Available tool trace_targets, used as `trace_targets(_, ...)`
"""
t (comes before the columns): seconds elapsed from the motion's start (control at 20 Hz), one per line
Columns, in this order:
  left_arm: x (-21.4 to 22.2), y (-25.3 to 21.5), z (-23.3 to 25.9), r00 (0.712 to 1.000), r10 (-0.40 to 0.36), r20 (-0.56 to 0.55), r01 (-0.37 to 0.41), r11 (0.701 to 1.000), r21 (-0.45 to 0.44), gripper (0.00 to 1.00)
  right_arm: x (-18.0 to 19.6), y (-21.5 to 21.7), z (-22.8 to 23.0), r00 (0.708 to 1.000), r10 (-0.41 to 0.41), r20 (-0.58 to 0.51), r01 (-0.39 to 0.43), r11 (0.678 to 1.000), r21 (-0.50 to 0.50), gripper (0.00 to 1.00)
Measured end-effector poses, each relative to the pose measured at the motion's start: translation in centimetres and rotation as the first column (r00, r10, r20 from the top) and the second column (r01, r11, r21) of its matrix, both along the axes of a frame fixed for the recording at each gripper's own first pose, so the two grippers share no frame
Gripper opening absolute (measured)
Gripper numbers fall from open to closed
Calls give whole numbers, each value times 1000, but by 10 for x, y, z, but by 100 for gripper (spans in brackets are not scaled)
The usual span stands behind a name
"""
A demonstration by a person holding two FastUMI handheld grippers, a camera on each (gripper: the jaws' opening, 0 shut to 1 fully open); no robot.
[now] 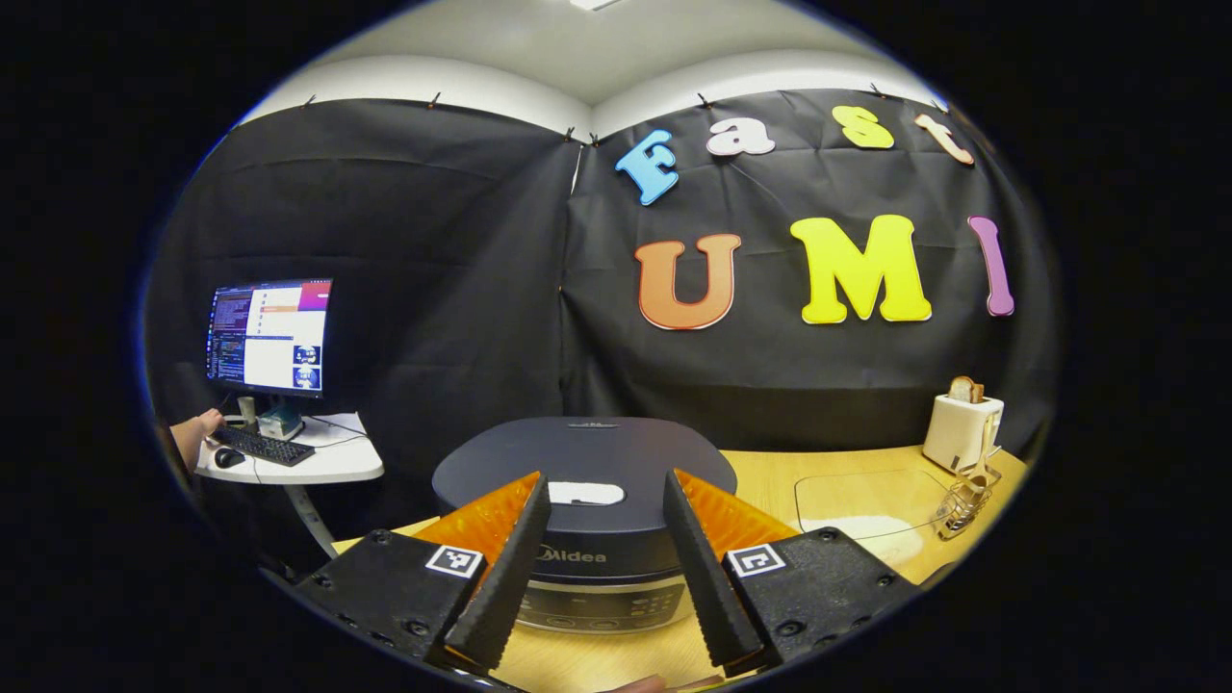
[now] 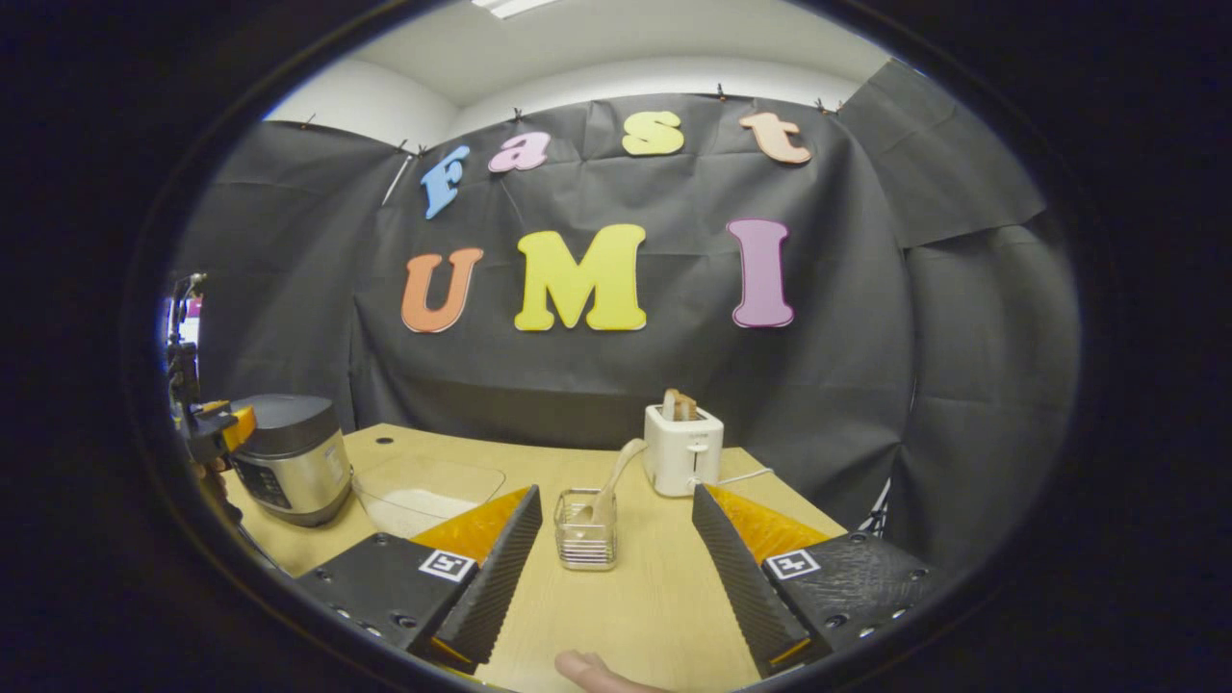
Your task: Close the left gripper, press the button to open the rice cooker; take a wooden spoon from the chopstick holder with the right hand, scoop a spoonful of rice and pour it into the rice cooker, then put the wooden spoon back into the chopstick holder.
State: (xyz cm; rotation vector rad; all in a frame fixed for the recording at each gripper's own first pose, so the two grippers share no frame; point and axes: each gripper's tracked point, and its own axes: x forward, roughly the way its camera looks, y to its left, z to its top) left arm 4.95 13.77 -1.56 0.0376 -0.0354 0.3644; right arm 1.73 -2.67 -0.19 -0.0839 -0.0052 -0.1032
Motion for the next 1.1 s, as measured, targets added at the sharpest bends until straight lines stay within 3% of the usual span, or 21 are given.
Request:
trace_targets(0.05, 1, -12, 0, 999, -40, 0, 40, 999, -29, 78, 0, -1, 0, 1000, 0, -3, 0, 1000, -4, 91)
trace_targets(0.2, -6, -56, 3, 986, -161, -47, 156, 984, -90, 79, -5, -5, 8, 1000, -5, 17, 5, 1000, -2, 94)
trace_targets(0.6, -47, -148, 9, 932, -355, -65, 353, 935, -41, 80, -20, 8, 16, 998, 40, 43, -40, 999, -15, 95)
trace_targets(0.65, -51, -158, 9, 926, -372, -68, 371, 928, -31, 80, -21, 13, 14, 998, 55, 43, -54, 998, -15, 94)
trace_targets(0.7, -54, -165, 10, 922, -382, -69, 382, 924, -19, 70, -20, 17, 14, 997, 63, 45, -62, 998, -17, 94)
trace_targets(0.75, -57, -169, 9, 919, -387, -74, 387, 922, -11, 79, -19, 17, 13, 997, 59, 45, -58, 998, -14, 94)
trace_targets(0.95, -61, -186, 7, 907, -416, -66, 417, 909, -8, 81, -11, 20, 3, 998, 57, 24, -57, 998, 11, 94)
trace_targets(1.1, -58, -180, 7, 916, -397, -52, 397, 918, -9, 85, -9, 15, 1, 999, 43, 13, -43, 999, 21, 95)
